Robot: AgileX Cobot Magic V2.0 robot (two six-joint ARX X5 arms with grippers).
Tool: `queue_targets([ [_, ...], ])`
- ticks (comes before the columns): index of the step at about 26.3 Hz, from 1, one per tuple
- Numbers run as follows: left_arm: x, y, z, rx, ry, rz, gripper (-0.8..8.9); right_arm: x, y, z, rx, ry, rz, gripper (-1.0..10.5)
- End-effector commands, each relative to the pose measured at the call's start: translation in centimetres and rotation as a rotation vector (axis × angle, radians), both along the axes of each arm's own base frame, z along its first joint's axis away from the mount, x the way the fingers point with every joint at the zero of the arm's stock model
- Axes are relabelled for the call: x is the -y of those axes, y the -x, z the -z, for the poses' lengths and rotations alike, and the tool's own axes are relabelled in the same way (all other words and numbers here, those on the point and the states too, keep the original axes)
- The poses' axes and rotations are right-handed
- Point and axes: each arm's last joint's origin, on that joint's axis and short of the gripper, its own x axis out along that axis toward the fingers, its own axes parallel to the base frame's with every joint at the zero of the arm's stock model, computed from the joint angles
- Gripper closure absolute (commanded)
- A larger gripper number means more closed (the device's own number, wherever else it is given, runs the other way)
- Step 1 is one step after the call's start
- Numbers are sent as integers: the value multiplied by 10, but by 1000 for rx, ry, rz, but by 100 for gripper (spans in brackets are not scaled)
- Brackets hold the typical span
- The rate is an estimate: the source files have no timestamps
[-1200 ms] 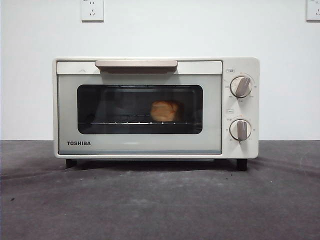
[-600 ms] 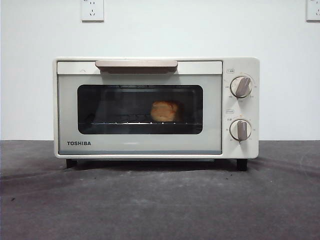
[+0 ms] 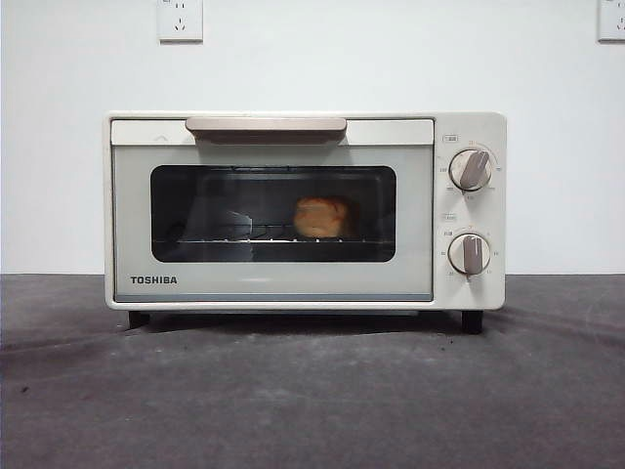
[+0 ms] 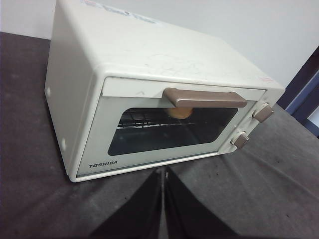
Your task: The left arm flap open the oven, the right arm pick bread and place it into oven, the left arm flap close the oven
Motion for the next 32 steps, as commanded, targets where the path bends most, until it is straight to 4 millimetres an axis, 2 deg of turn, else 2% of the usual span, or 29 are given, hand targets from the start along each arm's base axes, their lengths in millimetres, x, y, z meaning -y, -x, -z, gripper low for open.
queue_targets([
  [1, 0, 0, -6, 44, -12, 2, 797, 0, 0, -4, 20, -7, -8, 941],
  [7, 0, 1, -6, 55, -20, -6, 797, 0, 1, -4, 21, -7, -8, 941],
  [11, -2, 9, -2, 81, -72, -88, 797, 0, 0, -4, 20, -7, -8, 941],
  [13, -4, 10, 7, 110, -130, -124, 797, 0, 1, -4, 21, -7, -8, 941],
  [18, -11, 6, 60, 105, -232, -360, 797, 0, 1, -4, 21, -7, -8, 941],
  [21, -13, 9, 85, 98, -249, -445, 797, 0, 1, -4, 21, -7, -8, 941],
  [28, -16, 13, 114, 118, -260, -524, 797, 0, 1, -4, 21, -7, -8, 941],
  [32, -16, 14, 117, 100, -276, -527, 797, 0, 0, -4, 20, -6, -8, 941],
])
